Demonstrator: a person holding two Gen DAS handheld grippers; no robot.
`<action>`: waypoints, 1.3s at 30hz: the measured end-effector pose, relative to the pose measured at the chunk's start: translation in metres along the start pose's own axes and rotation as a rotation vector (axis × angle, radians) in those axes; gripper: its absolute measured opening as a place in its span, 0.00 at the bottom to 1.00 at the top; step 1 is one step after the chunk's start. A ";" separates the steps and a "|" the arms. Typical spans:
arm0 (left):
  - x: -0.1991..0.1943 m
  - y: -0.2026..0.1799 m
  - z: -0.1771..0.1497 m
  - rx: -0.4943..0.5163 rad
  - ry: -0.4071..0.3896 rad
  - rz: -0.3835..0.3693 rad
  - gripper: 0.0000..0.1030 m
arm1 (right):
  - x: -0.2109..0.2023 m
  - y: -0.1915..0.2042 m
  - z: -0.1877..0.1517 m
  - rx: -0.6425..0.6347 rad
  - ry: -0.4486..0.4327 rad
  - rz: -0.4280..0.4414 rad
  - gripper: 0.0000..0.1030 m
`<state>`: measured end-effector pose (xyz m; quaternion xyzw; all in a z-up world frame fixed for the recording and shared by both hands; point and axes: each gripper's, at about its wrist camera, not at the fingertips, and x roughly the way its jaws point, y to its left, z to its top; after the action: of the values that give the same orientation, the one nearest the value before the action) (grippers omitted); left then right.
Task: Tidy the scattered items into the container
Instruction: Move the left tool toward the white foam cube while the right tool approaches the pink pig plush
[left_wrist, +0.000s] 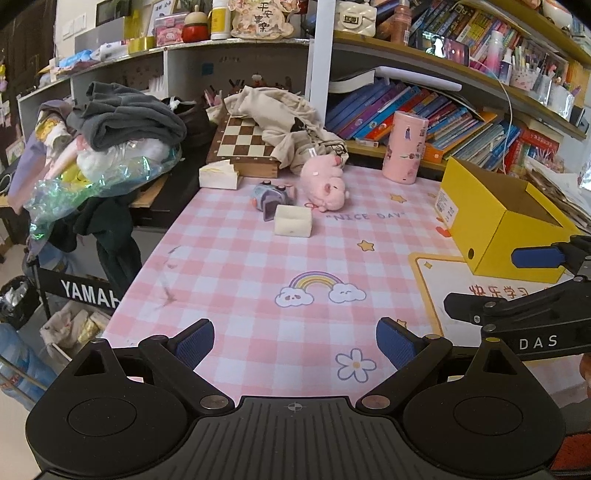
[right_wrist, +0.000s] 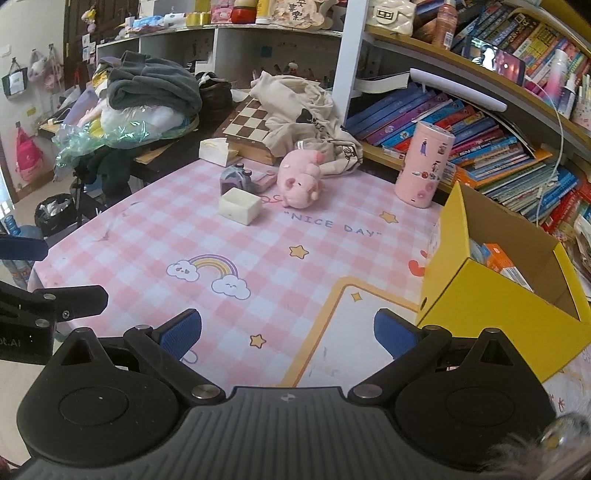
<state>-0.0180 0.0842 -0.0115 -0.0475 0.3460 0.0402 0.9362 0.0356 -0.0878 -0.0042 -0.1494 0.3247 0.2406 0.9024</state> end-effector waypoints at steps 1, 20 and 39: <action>0.002 -0.001 0.001 0.002 0.001 0.002 0.94 | 0.003 -0.001 0.001 0.000 0.002 0.002 0.98; 0.070 -0.004 0.033 0.011 0.050 0.038 0.94 | 0.088 -0.045 0.042 0.052 0.065 0.056 0.98; 0.163 0.003 0.081 0.026 0.051 0.032 0.92 | 0.186 -0.060 0.120 0.070 0.025 0.091 0.98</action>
<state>0.1575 0.1038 -0.0567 -0.0310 0.3711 0.0494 0.9267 0.2542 -0.0238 -0.0303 -0.1061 0.3506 0.2679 0.8911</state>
